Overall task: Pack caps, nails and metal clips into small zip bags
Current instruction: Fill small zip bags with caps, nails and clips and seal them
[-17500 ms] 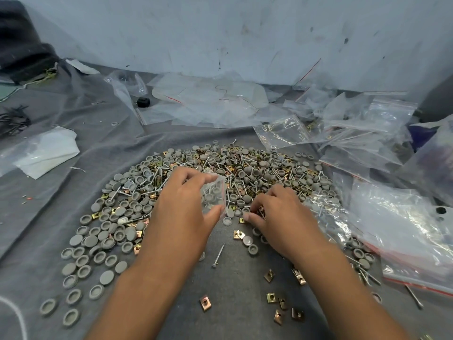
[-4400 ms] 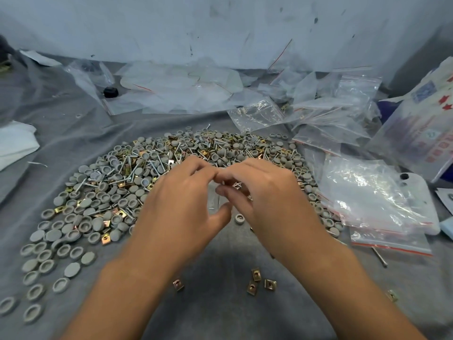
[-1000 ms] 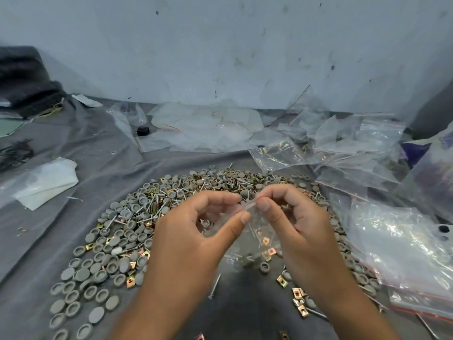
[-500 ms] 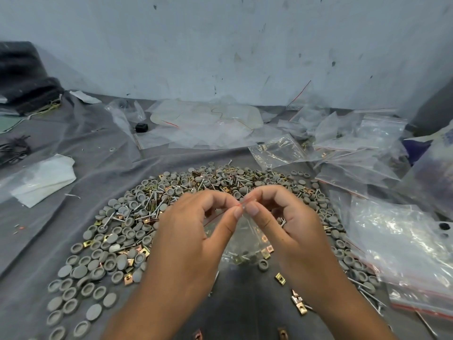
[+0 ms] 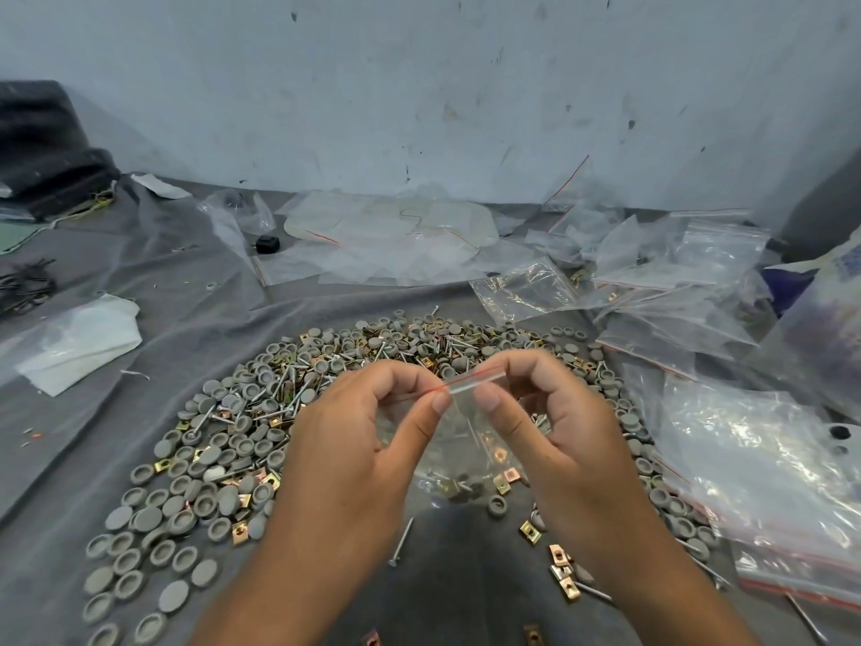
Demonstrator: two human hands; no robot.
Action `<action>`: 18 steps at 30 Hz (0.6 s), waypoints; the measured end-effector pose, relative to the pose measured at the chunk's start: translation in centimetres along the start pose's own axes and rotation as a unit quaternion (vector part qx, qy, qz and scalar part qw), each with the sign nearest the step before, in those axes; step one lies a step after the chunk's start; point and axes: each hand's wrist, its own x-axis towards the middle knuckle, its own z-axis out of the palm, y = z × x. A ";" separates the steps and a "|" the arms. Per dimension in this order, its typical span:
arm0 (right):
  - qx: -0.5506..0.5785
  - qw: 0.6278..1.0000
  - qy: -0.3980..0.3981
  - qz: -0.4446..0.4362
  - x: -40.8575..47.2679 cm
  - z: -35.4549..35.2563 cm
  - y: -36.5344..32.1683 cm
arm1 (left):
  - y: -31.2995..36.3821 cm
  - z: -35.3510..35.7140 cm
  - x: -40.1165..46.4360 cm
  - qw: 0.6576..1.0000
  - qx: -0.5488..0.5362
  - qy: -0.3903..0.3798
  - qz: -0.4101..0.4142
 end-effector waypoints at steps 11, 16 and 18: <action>0.002 0.999 0.038 0.005 0.1 -0.4 0.3 | -0.2 -0.2 0.2 0.999 -0.031 -0.014 -0.008; 0.044 0.997 0.057 0.019 0.1 -0.5 0.5 | -1.0 -0.3 0.2 0.997 -0.074 0.006 -0.037; 0.055 0.996 0.062 0.021 0.2 -0.7 0.6 | -1.3 -0.3 0.2 0.997 -0.067 0.006 -0.035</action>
